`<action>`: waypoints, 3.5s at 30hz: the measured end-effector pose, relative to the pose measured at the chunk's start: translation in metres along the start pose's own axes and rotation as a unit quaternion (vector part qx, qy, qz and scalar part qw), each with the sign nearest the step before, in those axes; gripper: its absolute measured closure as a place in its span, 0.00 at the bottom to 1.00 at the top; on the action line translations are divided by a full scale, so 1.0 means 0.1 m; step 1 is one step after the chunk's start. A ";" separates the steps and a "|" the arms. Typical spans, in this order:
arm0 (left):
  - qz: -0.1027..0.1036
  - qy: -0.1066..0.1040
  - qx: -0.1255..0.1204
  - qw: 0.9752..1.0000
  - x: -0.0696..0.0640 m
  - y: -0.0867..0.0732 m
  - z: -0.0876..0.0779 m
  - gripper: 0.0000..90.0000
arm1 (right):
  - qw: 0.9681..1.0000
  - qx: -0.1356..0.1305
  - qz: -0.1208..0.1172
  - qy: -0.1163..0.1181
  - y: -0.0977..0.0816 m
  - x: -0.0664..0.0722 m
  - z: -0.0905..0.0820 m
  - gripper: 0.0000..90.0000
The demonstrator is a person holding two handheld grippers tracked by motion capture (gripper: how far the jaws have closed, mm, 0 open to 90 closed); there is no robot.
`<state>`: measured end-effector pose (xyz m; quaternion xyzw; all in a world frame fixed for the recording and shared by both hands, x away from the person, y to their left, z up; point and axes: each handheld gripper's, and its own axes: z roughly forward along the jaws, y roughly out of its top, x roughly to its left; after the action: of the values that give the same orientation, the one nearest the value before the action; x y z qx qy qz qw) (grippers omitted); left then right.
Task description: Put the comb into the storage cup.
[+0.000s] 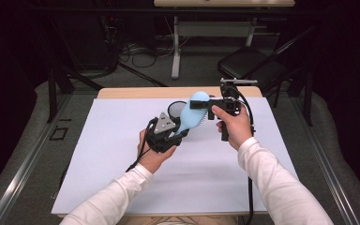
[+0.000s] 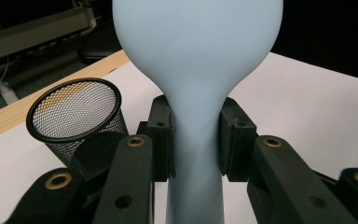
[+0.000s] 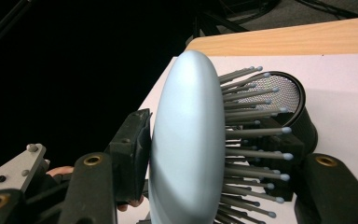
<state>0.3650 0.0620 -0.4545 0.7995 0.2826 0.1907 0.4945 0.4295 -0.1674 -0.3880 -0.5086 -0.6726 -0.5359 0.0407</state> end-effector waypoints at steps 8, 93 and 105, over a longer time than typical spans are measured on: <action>-0.004 -0.002 0.000 1.000 0.00 -0.01 0.01 0.78 | 1.000 -0.004 0.019 0.007 -0.01 -0.02 0.00 0.50; -0.037 -0.025 -0.008 0.999 0.03 -0.05 0.02 0.56 | 0.997 0.014 0.082 0.001 0.05 -0.06 -0.03 0.54; -0.060 -0.018 -0.006 0.998 0.08 -0.06 -0.09 0.50 | 0.997 0.018 0.076 0.001 0.13 -0.04 -0.02 0.55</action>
<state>0.3643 0.0750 -0.4557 0.7815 0.3199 0.1474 0.5150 0.4397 -0.1729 -0.3809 -0.5573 -0.6411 -0.5198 0.0910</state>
